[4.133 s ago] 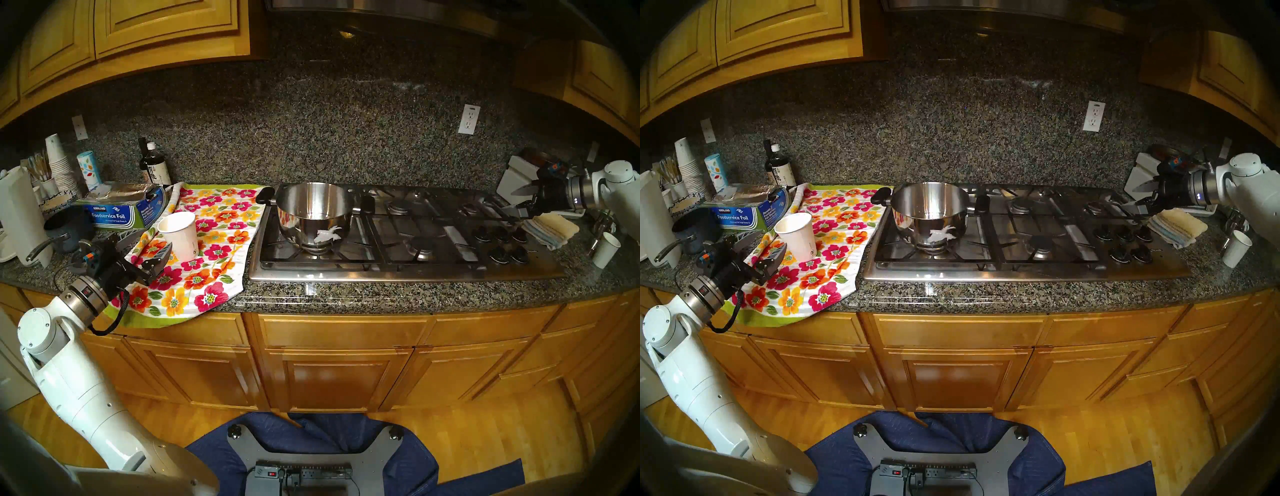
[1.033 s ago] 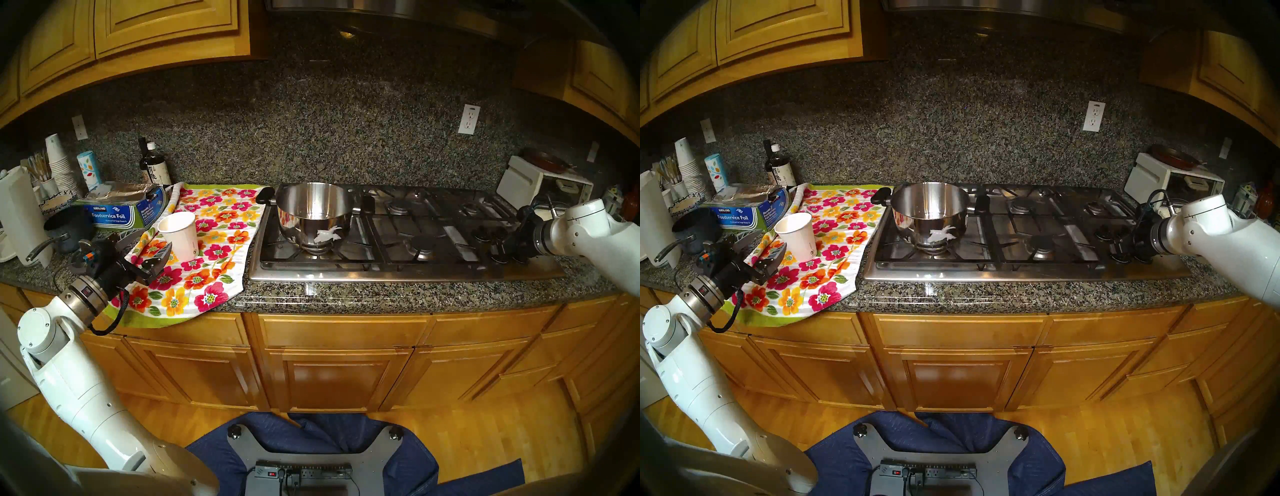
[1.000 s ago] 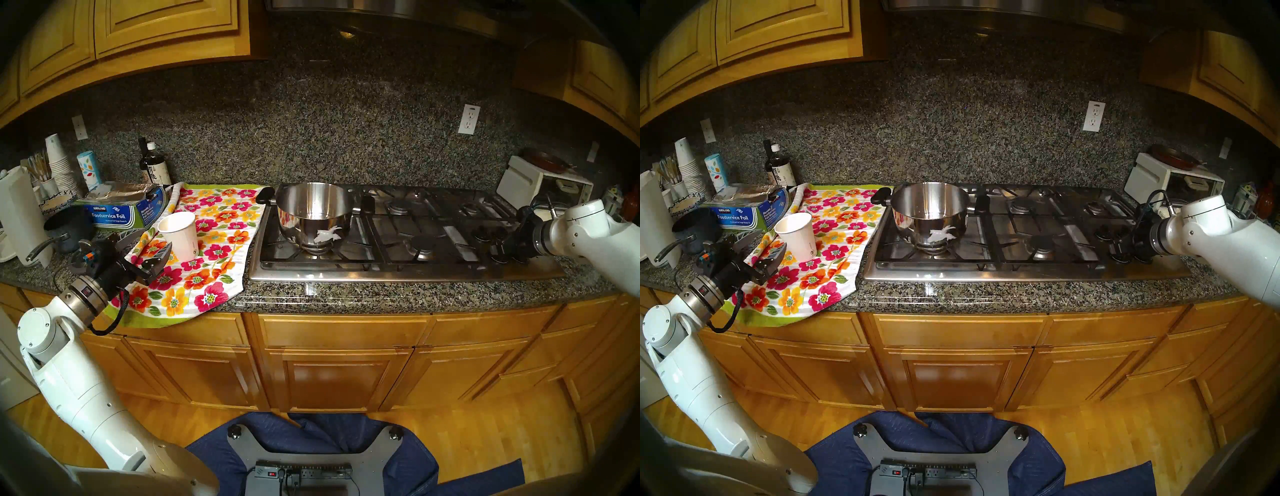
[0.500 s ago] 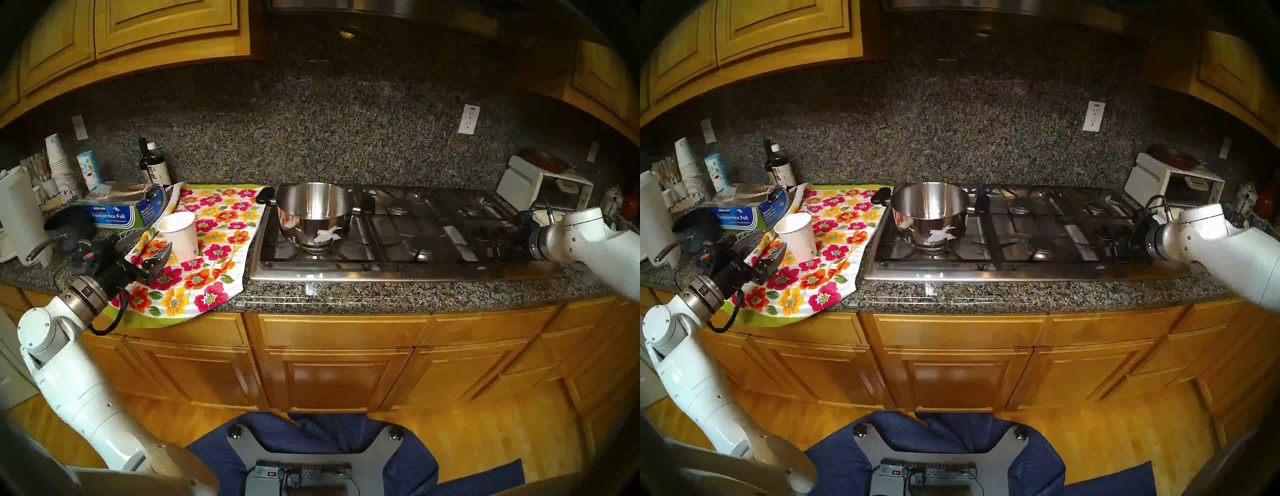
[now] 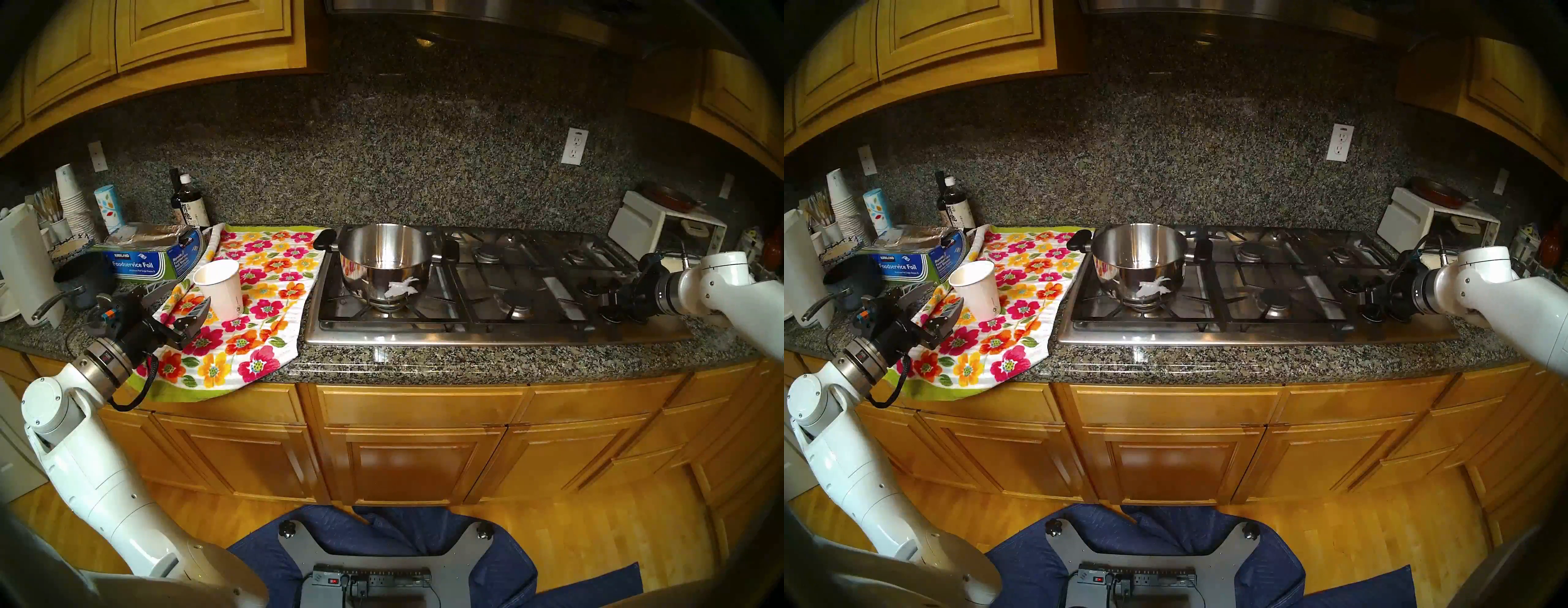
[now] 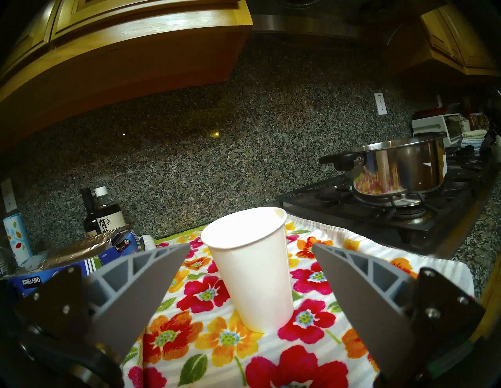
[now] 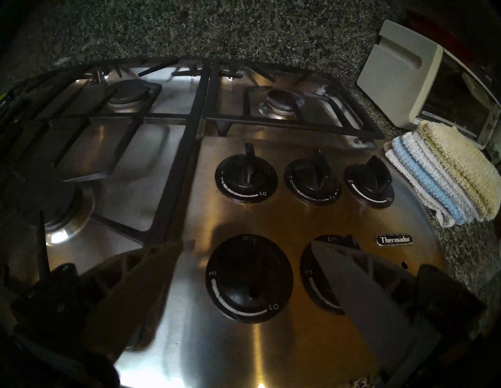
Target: Pick up the water cup, pour water into the pot, turn on the stove
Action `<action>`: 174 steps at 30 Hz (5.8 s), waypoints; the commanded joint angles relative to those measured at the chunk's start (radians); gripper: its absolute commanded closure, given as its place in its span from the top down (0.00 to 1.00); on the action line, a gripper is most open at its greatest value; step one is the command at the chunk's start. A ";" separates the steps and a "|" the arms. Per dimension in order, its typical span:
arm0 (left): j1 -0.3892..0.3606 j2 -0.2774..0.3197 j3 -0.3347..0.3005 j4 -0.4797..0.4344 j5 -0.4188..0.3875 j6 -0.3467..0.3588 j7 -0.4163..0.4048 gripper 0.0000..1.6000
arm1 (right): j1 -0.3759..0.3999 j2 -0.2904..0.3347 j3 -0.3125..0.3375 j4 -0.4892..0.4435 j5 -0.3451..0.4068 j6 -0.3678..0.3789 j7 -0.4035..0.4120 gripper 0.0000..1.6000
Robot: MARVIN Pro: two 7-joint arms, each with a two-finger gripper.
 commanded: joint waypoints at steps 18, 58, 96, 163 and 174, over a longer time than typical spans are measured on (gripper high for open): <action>-0.024 0.008 0.002 -0.023 -0.019 0.002 -0.001 1.00 | 0.063 -0.001 -0.055 -0.002 0.020 -0.068 0.014 0.00; -0.024 0.008 0.002 -0.022 -0.018 0.002 -0.001 1.00 | 0.020 -0.073 -0.142 0.001 0.079 -0.222 0.033 0.00; -0.024 0.008 0.002 -0.022 -0.018 0.002 -0.001 1.00 | 0.029 -0.011 -0.175 0.030 -0.134 -0.255 0.231 0.00; -0.024 0.008 0.002 -0.022 -0.018 0.002 0.000 1.00 | 0.065 -0.073 -0.293 0.235 -0.627 -0.575 0.620 0.00; -0.024 0.008 0.002 -0.022 -0.017 0.002 0.000 1.00 | 0.071 -0.105 -0.315 0.260 -0.697 -0.636 0.671 0.00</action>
